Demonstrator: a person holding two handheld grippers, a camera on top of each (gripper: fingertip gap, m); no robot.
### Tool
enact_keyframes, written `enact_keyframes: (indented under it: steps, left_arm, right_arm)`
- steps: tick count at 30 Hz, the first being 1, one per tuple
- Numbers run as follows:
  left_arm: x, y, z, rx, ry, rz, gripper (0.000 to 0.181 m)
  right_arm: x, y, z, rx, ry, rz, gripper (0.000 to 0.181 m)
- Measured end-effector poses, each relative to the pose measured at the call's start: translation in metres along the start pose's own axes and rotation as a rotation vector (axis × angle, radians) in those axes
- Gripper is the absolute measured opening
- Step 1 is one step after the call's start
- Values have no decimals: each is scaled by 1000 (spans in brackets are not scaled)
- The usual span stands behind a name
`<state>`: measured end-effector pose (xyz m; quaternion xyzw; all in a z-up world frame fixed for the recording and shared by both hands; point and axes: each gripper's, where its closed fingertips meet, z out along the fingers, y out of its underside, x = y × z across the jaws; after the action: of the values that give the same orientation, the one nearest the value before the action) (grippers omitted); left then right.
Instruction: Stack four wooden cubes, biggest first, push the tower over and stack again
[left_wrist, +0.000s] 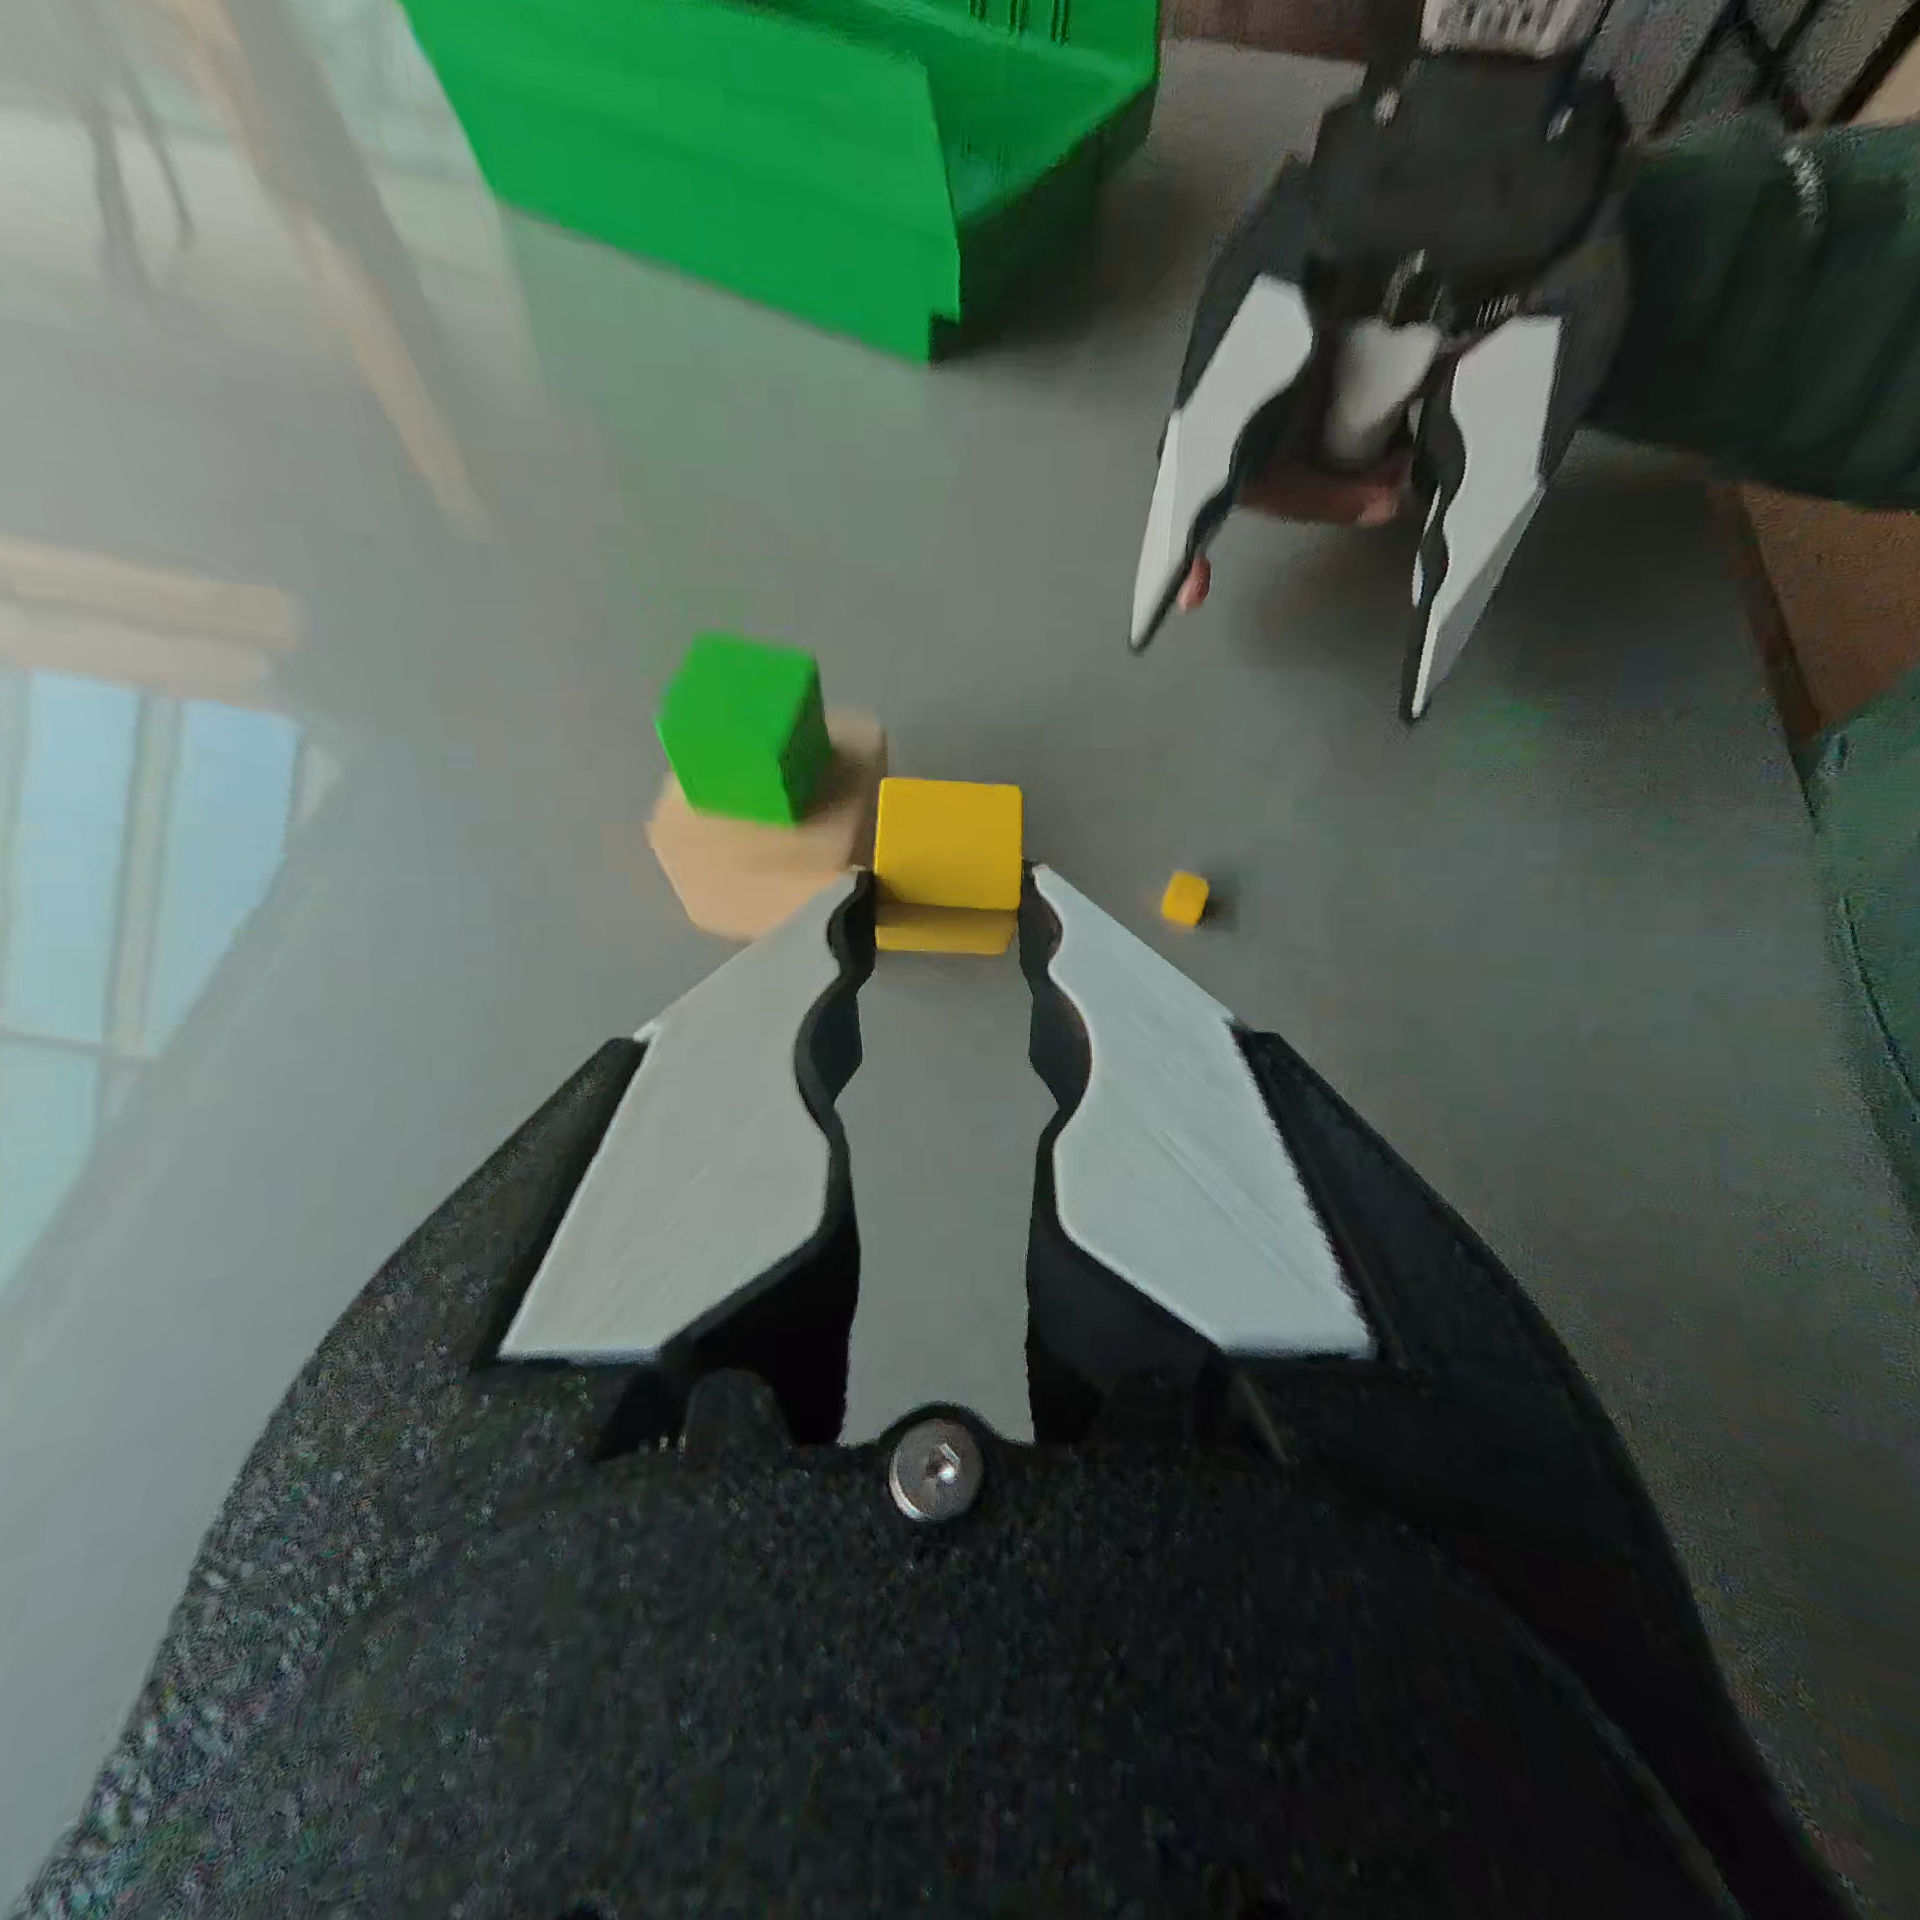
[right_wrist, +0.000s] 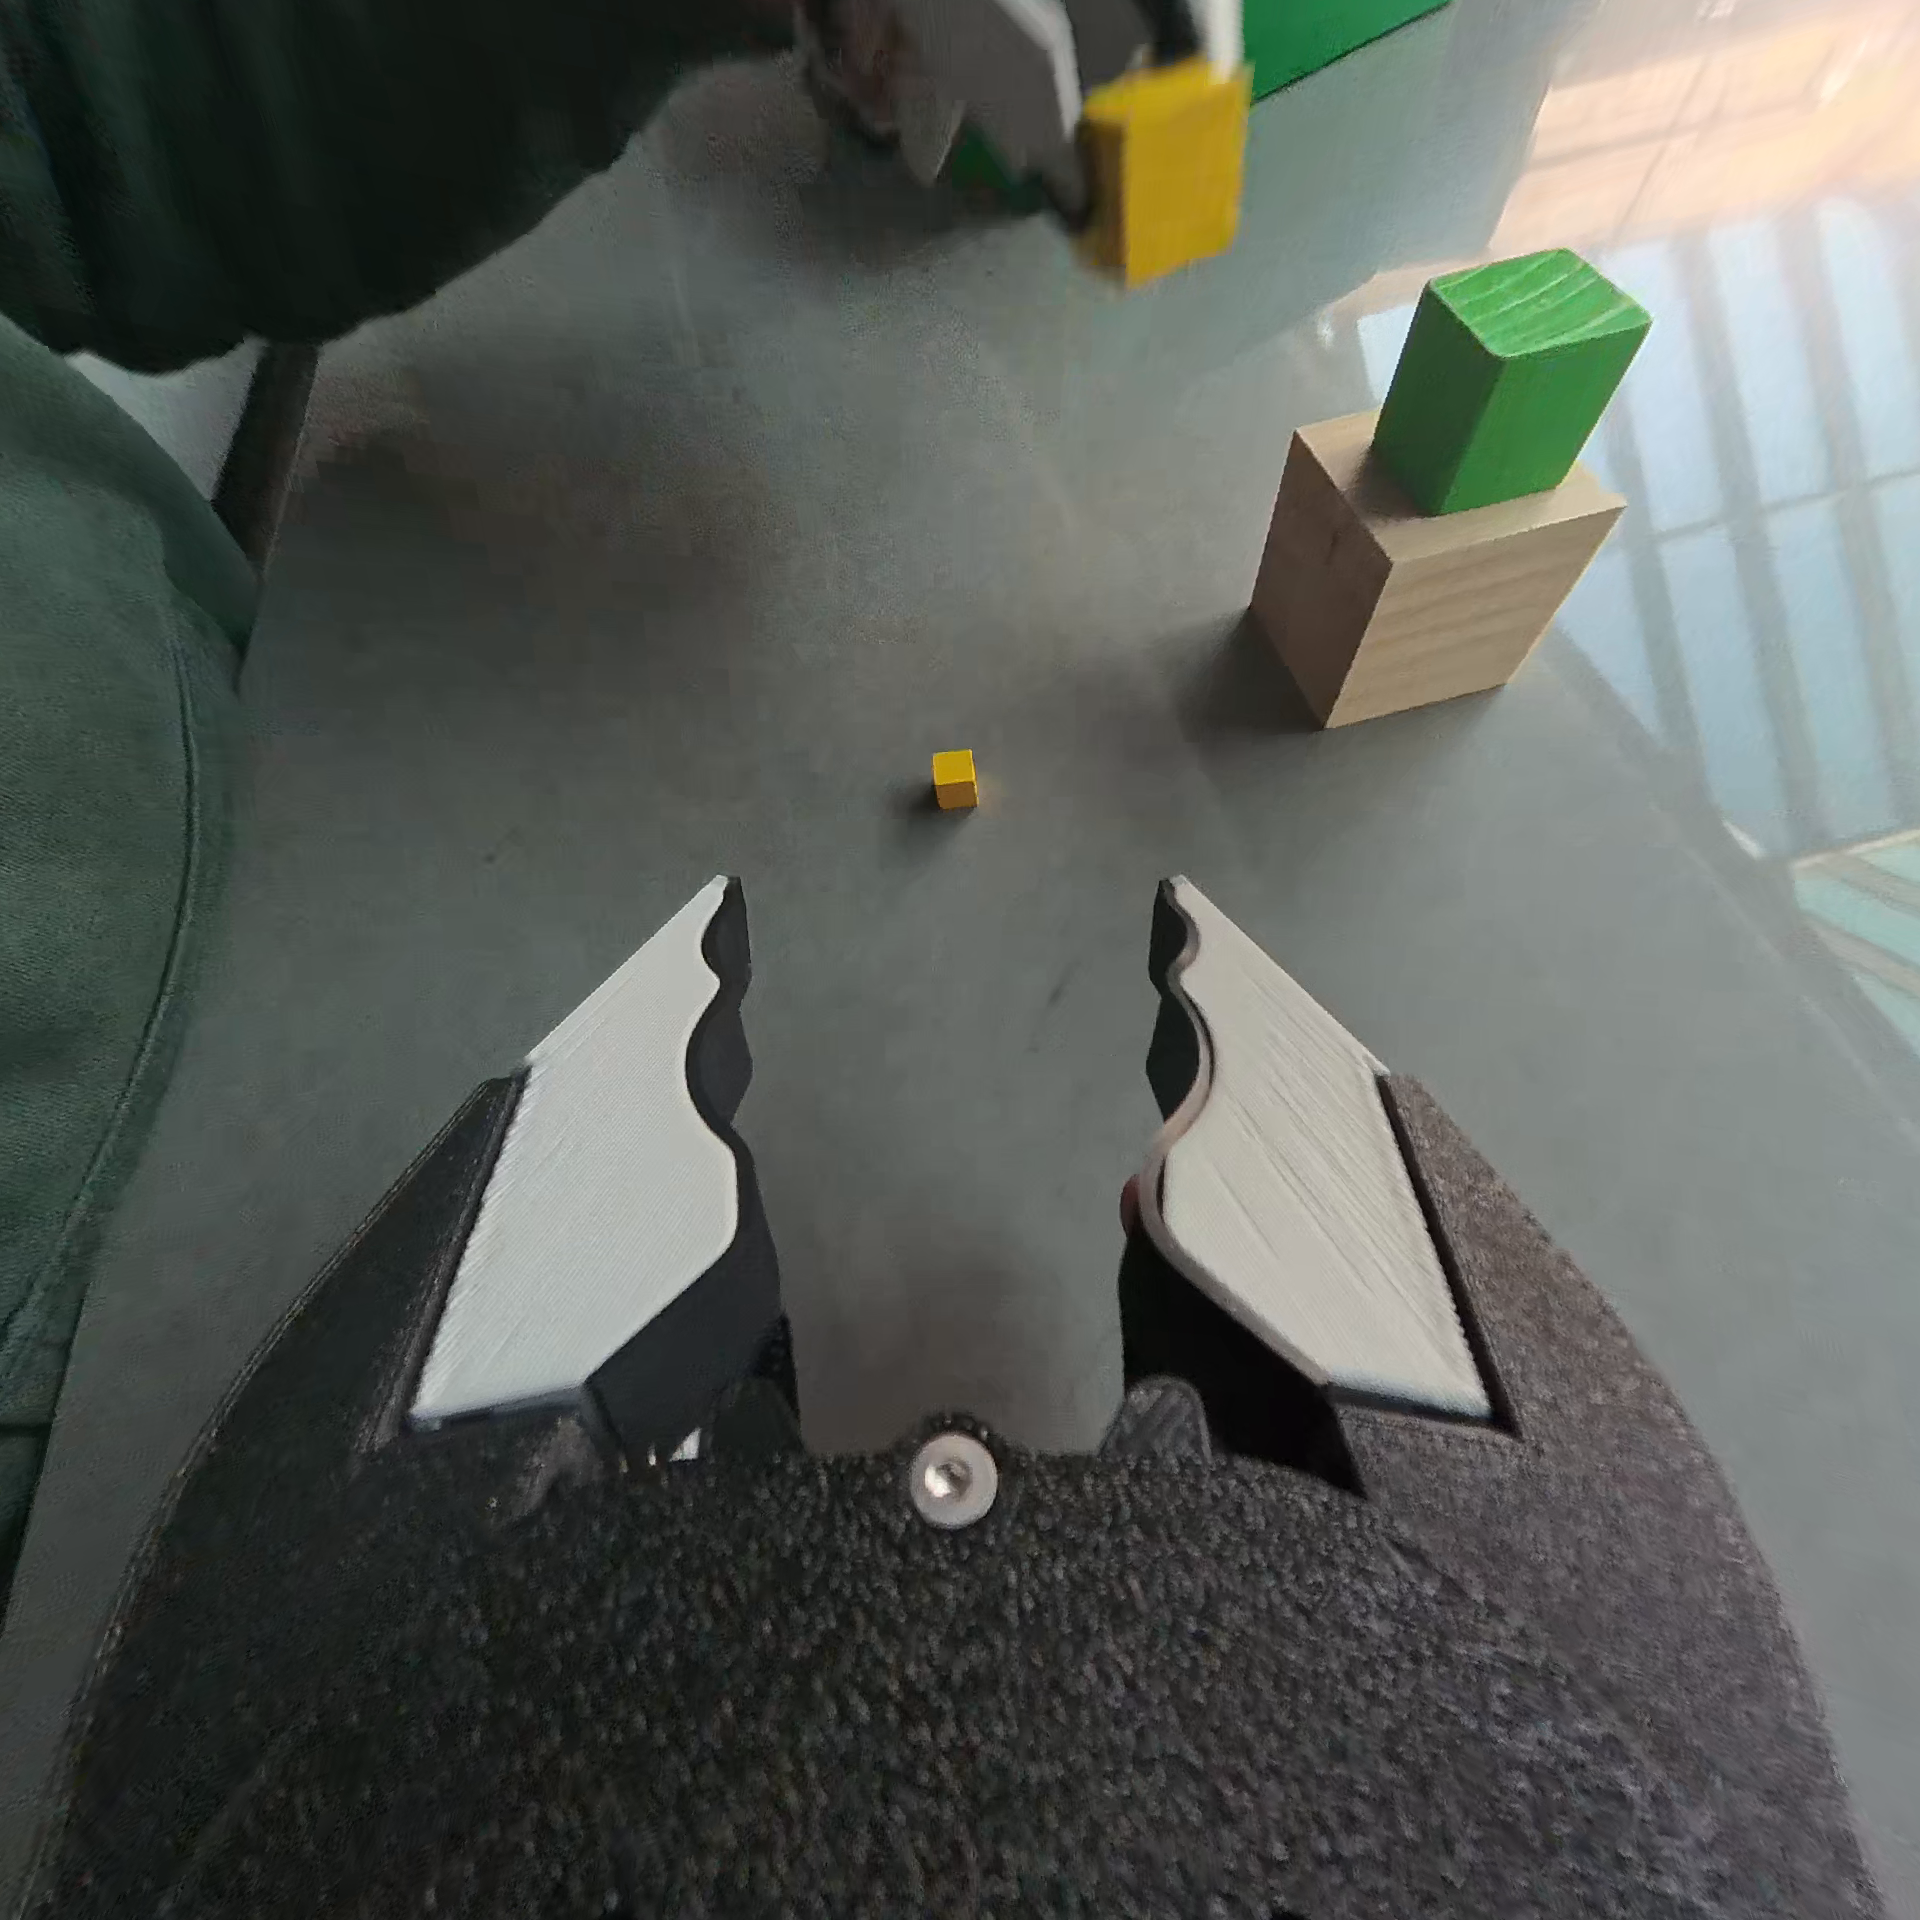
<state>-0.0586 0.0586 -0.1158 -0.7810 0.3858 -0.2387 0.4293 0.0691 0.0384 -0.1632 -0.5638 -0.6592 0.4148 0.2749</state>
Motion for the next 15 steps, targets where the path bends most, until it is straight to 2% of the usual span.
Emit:
enact_keyframes:
  steps: [2,5,15]
  left_arm:
    - [-13,-22,3,-9,14,53,26]
    - [-30,-38,15,-43,64,75,26]
    - [-48,-28,43,-103,117,54,26]
  right_arm:
    - [-1,1,1,0,-2,0,78]
    - [-4,1,2,1,-5,-4,77]
    - [-5,10,-5,17,13,36,76]
